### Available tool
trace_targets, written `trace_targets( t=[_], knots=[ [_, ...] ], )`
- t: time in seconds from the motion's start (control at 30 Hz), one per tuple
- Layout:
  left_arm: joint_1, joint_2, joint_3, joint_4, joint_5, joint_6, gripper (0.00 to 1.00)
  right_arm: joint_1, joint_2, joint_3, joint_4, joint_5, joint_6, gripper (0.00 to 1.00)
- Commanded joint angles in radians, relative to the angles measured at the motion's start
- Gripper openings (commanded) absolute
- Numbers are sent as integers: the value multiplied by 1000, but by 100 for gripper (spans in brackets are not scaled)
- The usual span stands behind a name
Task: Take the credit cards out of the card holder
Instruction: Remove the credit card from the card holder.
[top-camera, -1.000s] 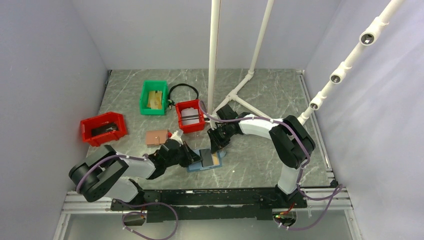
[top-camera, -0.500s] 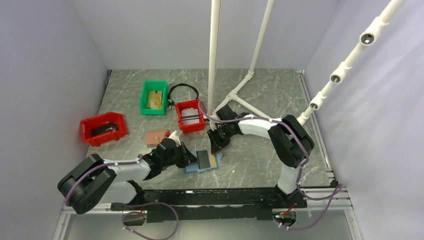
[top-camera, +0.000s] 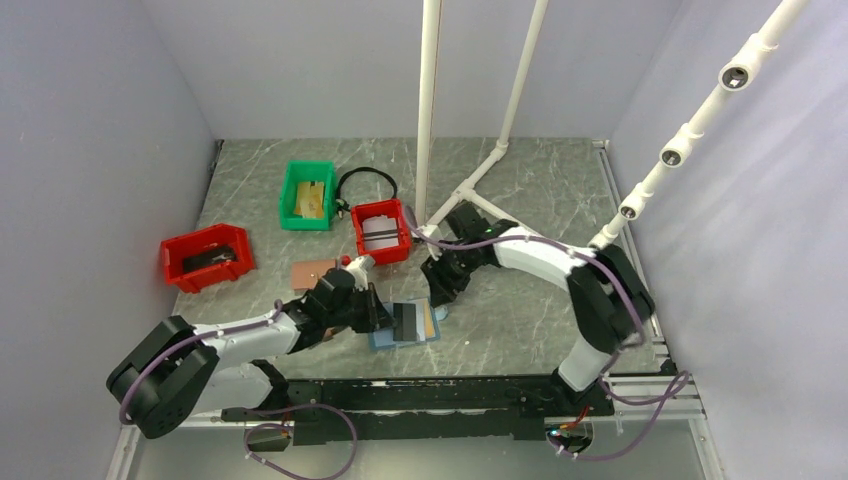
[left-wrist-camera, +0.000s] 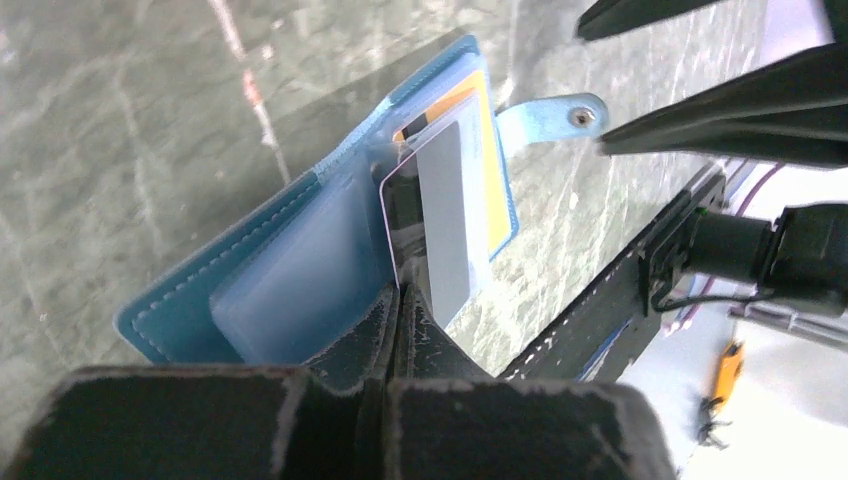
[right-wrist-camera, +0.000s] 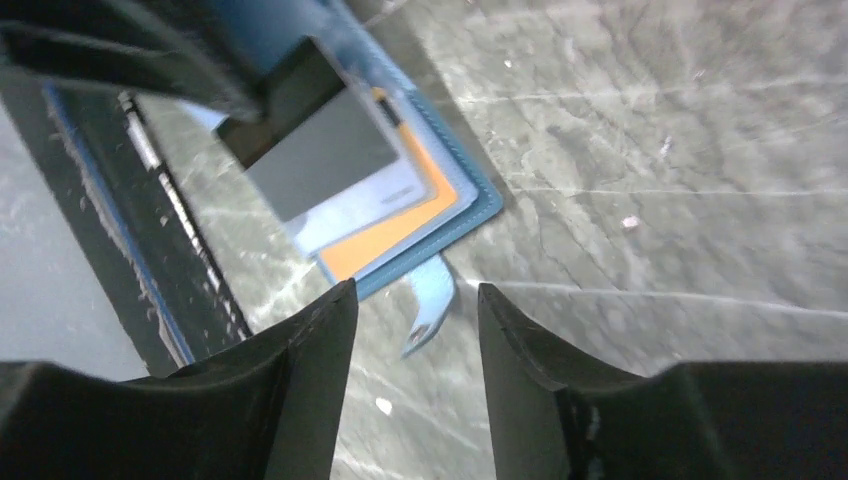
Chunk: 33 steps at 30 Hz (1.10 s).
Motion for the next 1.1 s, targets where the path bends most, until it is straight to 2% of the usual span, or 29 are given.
trace_targets(
  t=[0.0, 0.03, 0.1, 0.27, 0.47, 0.87, 1.07],
  knots=[
    [-3, 10, 92, -66, 71, 206, 0, -43, -185, -16, -95, -146, -274, 55],
    [-4, 15, 117, -86, 75, 234, 0, -49, -198, -21, -101, -168, -292, 60],
    [-9, 18, 161, -126, 80, 281, 0, -54, -201, -18, -127, -198, -340, 63],
    [-14, -24, 220, -214, 84, 372, 0, -58, -195, -18, -155, -259, -418, 68],
    [-25, -77, 236, -239, 151, 463, 0, -90, -216, -39, -112, -264, -425, 72],
    [-120, -39, 305, -235, 209, 571, 0, -109, -241, -91, -83, -332, -519, 74],
    [-124, -50, 307, -230, 194, 582, 0, -108, -193, -66, -172, -421, -598, 71]
  ],
)
